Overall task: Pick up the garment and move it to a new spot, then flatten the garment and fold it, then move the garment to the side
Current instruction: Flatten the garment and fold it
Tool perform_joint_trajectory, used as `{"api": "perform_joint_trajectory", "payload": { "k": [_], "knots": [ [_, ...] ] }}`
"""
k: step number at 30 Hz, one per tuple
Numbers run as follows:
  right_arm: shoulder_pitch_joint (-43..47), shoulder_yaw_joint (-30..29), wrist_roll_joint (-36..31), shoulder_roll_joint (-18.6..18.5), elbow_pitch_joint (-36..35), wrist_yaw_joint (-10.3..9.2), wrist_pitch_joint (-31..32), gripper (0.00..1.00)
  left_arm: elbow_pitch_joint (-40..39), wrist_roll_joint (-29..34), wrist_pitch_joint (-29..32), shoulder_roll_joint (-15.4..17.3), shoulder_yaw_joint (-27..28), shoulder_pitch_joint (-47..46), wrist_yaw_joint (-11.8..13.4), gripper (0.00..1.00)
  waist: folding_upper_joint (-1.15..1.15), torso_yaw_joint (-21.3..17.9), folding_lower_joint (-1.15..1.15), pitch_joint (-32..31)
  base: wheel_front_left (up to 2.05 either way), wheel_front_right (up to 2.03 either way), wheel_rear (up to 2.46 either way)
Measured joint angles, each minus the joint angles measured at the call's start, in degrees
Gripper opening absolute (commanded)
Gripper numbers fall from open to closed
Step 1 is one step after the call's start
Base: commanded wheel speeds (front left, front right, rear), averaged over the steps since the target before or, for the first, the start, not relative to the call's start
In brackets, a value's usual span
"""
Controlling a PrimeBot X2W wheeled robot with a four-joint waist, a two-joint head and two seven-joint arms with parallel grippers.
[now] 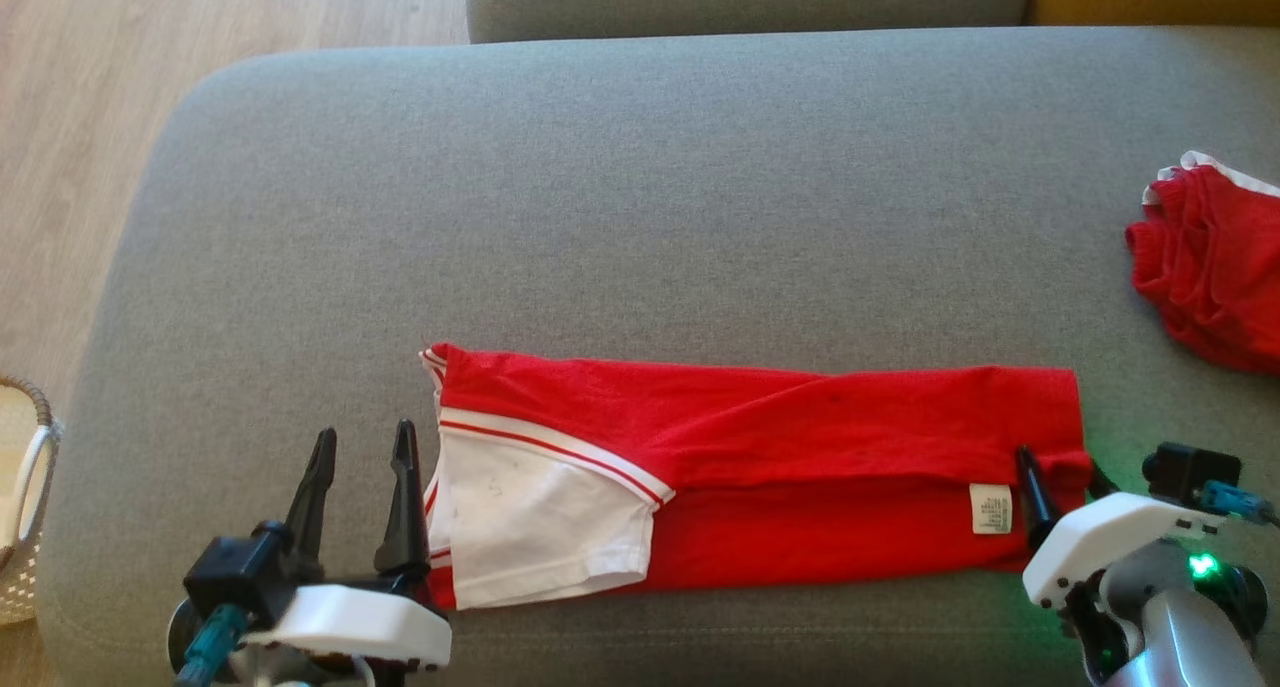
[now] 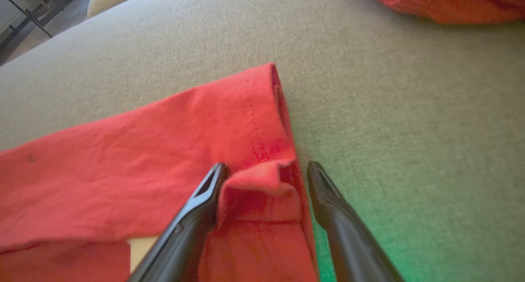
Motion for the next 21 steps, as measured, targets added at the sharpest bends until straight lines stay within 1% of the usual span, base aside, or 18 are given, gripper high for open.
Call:
{"api": "perform_joint_trajectory", "payload": {
  "k": [5, 9, 10, 11, 12, 15, 17, 21],
  "knots": [
    [-1.12, -0.14, -1.20, -0.09, 2.99, 0.00, 0.31, 1.00, 0.22, 0.00, 0.00, 0.00, 0.03, -0.01, -0.01, 1.00, 0.00, -0.10, -0.01, -0.51, 0.00, 0.00, 0.00],
    [-2.32, 0.34, -0.71, -0.30, 5.17, 0.00, 0.41, 1.00, 0.22, 0.00, 0.00, 0.00, 0.07, -0.01, -0.01, 1.00, 0.00, -0.19, -0.01, -0.73, 0.00, 0.00, 0.00],
    [-2.55, 0.59, -0.42, -0.40, 5.61, 0.00, 0.41, 0.19, 0.22, 0.00, 0.00, 0.00, 0.07, -0.01, -0.02, 1.00, 0.00, -0.21, -0.01, -0.76, 0.00, 0.00, 0.00],
    [-2.79, 0.79, -0.16, -0.49, 5.95, 0.00, 0.38, 0.19, 0.22, 0.00, 0.00, 0.00, 0.10, -0.01, -0.03, 1.00, 0.00, -0.23, -0.01, -0.77, 0.00, 0.00, 0.00],
    [-3.09, 0.96, 0.07, -0.59, 6.36, 0.00, 0.37, 0.00, 0.22, 0.00, 0.00, 0.00, 0.11, -0.01, -0.04, 1.00, 0.00, -0.24, -0.01, -0.79, 0.00, 0.00, 0.00],
    [-3.29, 1.19, 0.11, -0.60, 6.84, 0.01, -0.35, 0.00, 0.22, 0.20, 0.00, 0.00, 0.21, -0.01, -0.07, 1.00, 0.00, -0.25, -0.01, -0.93, 0.00, 0.00, 0.00],
    [-3.28, 0.24, -0.62, -0.33, 6.86, 0.01, -1.00, 0.00, 0.22, 0.42, 0.00, 0.00, 0.33, -0.01, -0.07, 1.00, 0.00, -0.26, -0.01, -1.11, 0.00, 0.00, 0.00],
    [-3.25, -3.50, -5.09, 0.14, 5.12, 0.01, -1.11, 0.00, 0.24, 0.42, 0.00, 0.00, 0.53, 0.00, -0.07, 1.00, 0.00, -0.22, -0.01, -1.79, 0.00, 0.00, 0.00]
  ]
}}
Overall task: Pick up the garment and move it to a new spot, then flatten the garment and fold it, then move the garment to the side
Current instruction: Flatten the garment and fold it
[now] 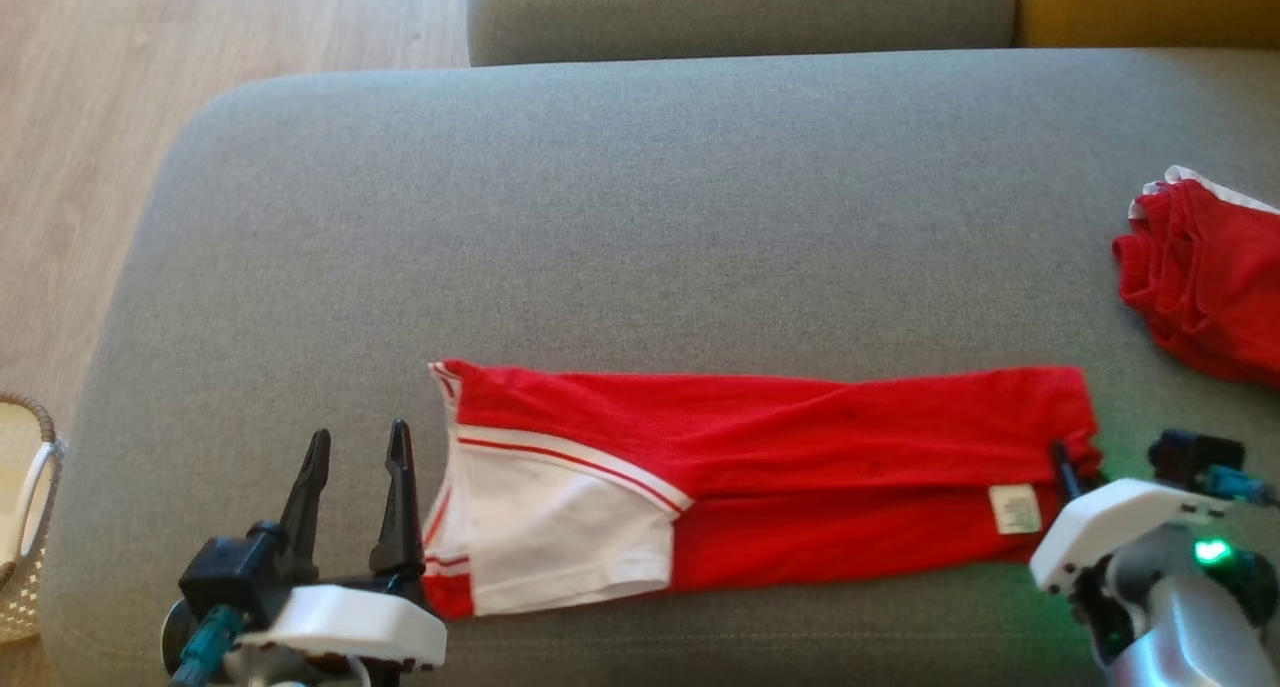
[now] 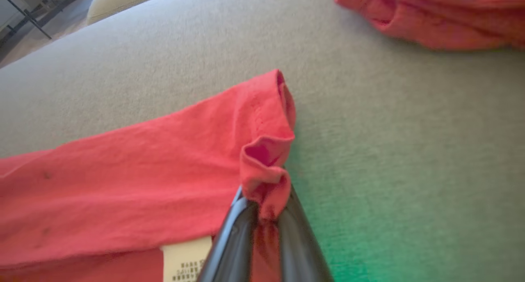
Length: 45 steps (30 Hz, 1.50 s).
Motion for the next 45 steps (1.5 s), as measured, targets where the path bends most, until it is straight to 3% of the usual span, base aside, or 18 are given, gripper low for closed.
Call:
{"api": "perform_joint_trajectory", "payload": {
  "k": [8, 12, 18, 23, 32, 38, 45],
  "knots": [
    [0.00, -9.02, -10.11, 0.03, -9.73, 0.00, 3.91, 0.00, -0.01, -0.02, 0.00, 0.00, 0.35, 0.11, 0.00, 1.00, 0.00, 0.29, 0.00, -1.47, 0.00, 0.00, 0.00],
    [0.01, -7.66, -9.13, -0.02, -11.12, 0.00, 6.94, 0.00, 0.00, -0.11, 0.00, 0.00, 0.60, 0.15, -0.01, 1.00, 0.00, 0.55, 0.00, -2.20, 0.00, 0.00, 0.00],
    [0.34, 2.14, -0.14, -0.10, -12.37, -0.01, 10.37, 0.00, 0.62, -0.11, 0.00, 0.00, 1.02, 1.18, -0.48, 1.00, 0.00, 0.71, 0.00, -3.54, 0.00, 0.00, 0.00],
    [2.56, 11.74, 15.15, -0.10, -17.96, -0.01, 15.68, 0.00, 0.85, -0.13, 0.00, 0.00, 1.45, 1.99, -0.54, 1.00, 0.00, 0.71, 0.00, -4.66, 0.00, 0.00, 0.00],
    [9.90, 25.46, 35.76, -0.15, -29.65, -0.01, 22.54, 0.00, 0.64, -0.77, 0.00, 0.00, 1.85, 2.18, -0.62, 1.00, 0.00, 1.07, 0.00, -5.41, 0.00, 0.00, 0.00],
    [10.77, 32.27, 46.90, -0.43, -28.76, -0.02, 20.83, 0.00, 0.71, -1.12, 0.00, 0.00, 1.63, 2.21, -0.64, 1.00, 0.00, 2.01, 0.00, -5.95, 0.00, 0.00, 0.00],
    [8.72, 43.29, 60.05, -0.58, -22.08, -0.02, 15.88, 0.00, 0.97, -1.20, 0.00, 0.01, 1.37, 3.15, -0.97, 1.00, 0.00, 4.20, 0.00, -6.32, 0.00, 0.00, 0.00]
  ]
}}
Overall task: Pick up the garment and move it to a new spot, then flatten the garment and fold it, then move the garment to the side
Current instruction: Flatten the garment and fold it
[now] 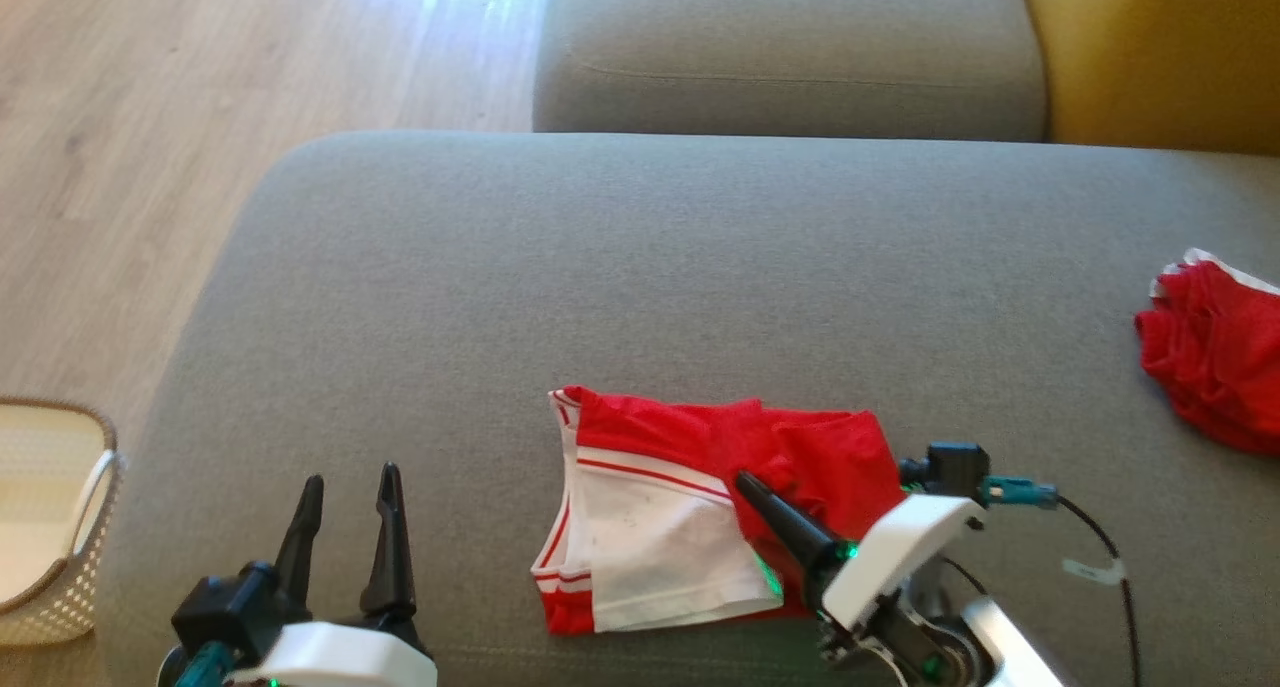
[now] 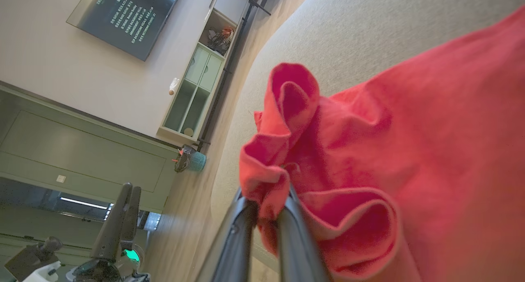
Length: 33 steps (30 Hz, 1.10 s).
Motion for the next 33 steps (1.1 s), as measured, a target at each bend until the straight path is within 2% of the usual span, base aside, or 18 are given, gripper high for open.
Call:
{"api": "perform_joint_trajectory", "payload": {
  "k": [11, 17, 18, 19, 20, 28, 33],
  "knots": [
    [-13.23, 16.72, 16.60, -0.47, 13.46, 0.00, -11.67, 0.00, 0.64, -0.44, 0.00, 0.01, -0.74, 0.35, -0.01, 1.00, 0.00, 4.70, 0.00, 0.51, 0.00, 0.00, 0.00],
    [-18.81, 25.37, 24.39, -0.52, 20.28, 0.00, -15.86, 0.00, 0.65, -0.49, 0.00, 0.01, -1.22, 0.34, 0.02, 1.00, 0.00, 6.58, 0.00, 1.67, 0.00, 0.00, 0.00],
    [-19.51, 26.88, 25.69, -0.55, 21.15, 0.00, -16.18, 0.05, 0.65, -0.49, 0.00, 0.01, -1.38, 0.32, 0.02, 1.00, 0.00, 6.82, 0.00, 1.91, 0.00, 0.00, 0.00],
    [-20.07, 28.39, 27.05, -0.58, 21.85, 0.00, -16.44, 0.36, 0.65, -0.49, 0.00, 0.01, -1.52, 0.32, 0.02, 1.00, 0.00, 7.03, 0.01, 2.13, 0.00, 0.00, 0.00],
    [-20.61, 29.91, 28.41, -0.58, 22.54, 0.00, -16.84, 1.00, 0.65, -0.49, 0.00, 0.01, -1.55, 0.31, 0.02, 1.00, 0.00, 7.19, 0.01, 2.33, 0.00, 0.00, 0.00],
    [-24.96, 40.75, 38.38, -0.59, 24.21, 0.00, -20.72, 1.00, 1.03, -0.51, 0.00, 0.01, -1.63, 0.27, 0.13, 1.00, 0.00, 6.84, 0.01, 2.53, 0.00, 0.00, 0.00],
    [-28.38, 44.91, 43.25, -0.58, 24.39, 0.00, -23.52, 1.00, 1.23, -0.49, 0.00, 0.01, -1.43, 0.26, 0.19, 1.00, 0.00, 5.90, 0.01, 1.33, 0.00, 0.00, 0.00]
  ]
}}
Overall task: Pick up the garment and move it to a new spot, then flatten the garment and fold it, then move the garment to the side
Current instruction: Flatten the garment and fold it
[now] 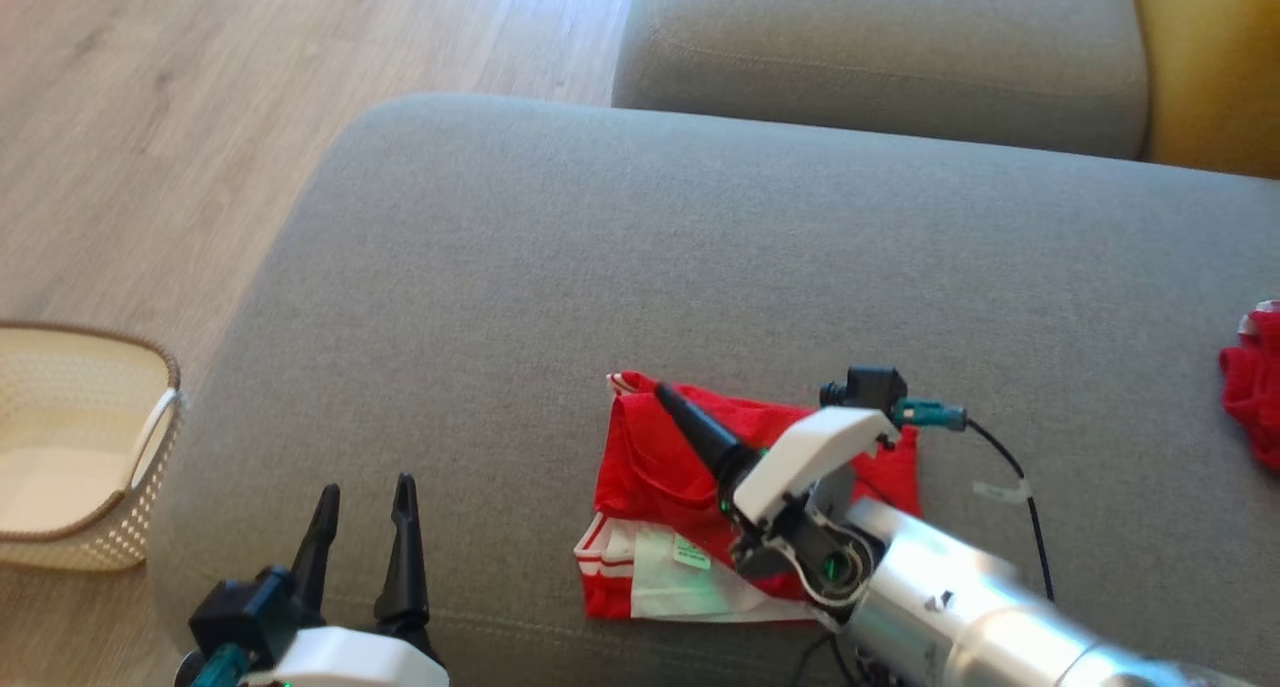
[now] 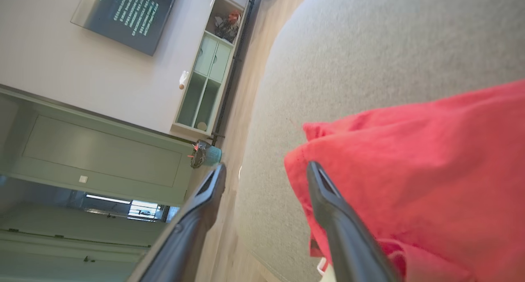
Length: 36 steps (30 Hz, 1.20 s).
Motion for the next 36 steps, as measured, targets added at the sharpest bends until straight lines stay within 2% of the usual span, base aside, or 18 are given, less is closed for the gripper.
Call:
{"api": "perform_joint_trajectory", "payload": {
  "k": [9, 12, 15, 16, 19, 20, 21, 25, 30, 34, 36],
  "knots": [
    [-6.67, 0.89, 3.64, -0.12, 7.09, 0.00, -1.93, 1.00, -0.04, 0.09, 0.00, 0.00, 1.86, 0.51, -0.22, 1.00, 0.00, -2.66, 0.00, -2.04, 0.00, 0.00, 0.00],
    [-8.23, 0.23, 4.26, -1.58, 8.24, 0.00, -1.97, 1.00, -0.15, 0.13, 0.00, 0.00, 2.18, 1.09, -0.25, 1.00, 0.00, -3.79, -0.01, -2.47, 0.00, 0.00, 0.00],
    [-10.27, -0.41, -1.02, -5.03, 11.37, 0.00, -1.97, 1.00, -0.77, 0.18, 0.00, 0.00, 2.89, 1.14, -0.25, 1.00, 0.00, -4.90, -0.01, -2.75, 0.00, 0.00, 0.00],
    [-11.86, -2.71, -5.65, -7.76, 12.89, 0.00, -1.97, 1.00, -1.21, 0.18, 0.00, 0.00, 3.23, 1.14, -0.25, 1.00, 0.00, -5.55, 0.00, -2.84, 0.00, 0.00, 0.00],
    [-12.07, -6.59, -6.71, -9.50, 11.25, 0.00, -2.21, 1.00, -1.64, -0.12, 0.00, -0.02, 3.58, 1.14, -0.23, 1.00, 0.00, -6.14, -0.01, -2.88, 0.00, 0.00, 0.00],
    [-11.27, -8.84, -11.05, -10.84, 9.50, 0.00, -2.21, 1.00, -2.24, -0.98, 0.00, -0.02, 3.88, 1.05, -0.21, 1.00, 0.00, -6.60, -0.01, -2.83, 0.00, 0.00, 0.00],
    [-11.27, -8.84, -11.05, -10.84, 9.50, 0.00, -2.21, 1.00, -2.24, -0.98, 0.00, -0.02, 3.88, 1.05, -0.21, 1.00, 0.00, -6.60, -0.01, -2.83, 0.00, 0.00, 0.00],
    [-7.97, -16.38, -24.09, -14.35, 6.48, 0.00, -2.21, 1.00, -2.58, -0.85, 0.00, -0.01, 4.61, 1.05, -0.21, 1.00, 0.00, -7.09, -0.01, -2.63, 0.00, 0.00, 0.00],
    [0.37, -33.15, -44.91, -17.72, -2.01, 0.00, -2.21, 1.00, -3.00, -0.85, 0.00, -0.02, 5.06, 0.97, -0.21, 1.00, 0.00, -7.33, -0.01, -2.41, 0.00, 0.00, 0.00],
    [11.84, -48.41, -66.60, -17.17, -12.56, 0.00, -2.21, 1.00, -3.10, -0.85, 0.00, -0.02, 5.12, 0.97, -0.21, 1.00, 0.00, -7.13, -0.01, -2.33, 0.00, 0.00, 0.00],
    [18.36, -55.69, -76.25, -14.55, -17.38, 0.00, -2.21, 1.00, -3.09, -0.86, 0.00, -0.02, 5.04, 0.97, -0.20, 1.00, 0.00, -6.95, -0.01, -2.37, 0.00, 0.00, 0.00]
  ]
}}
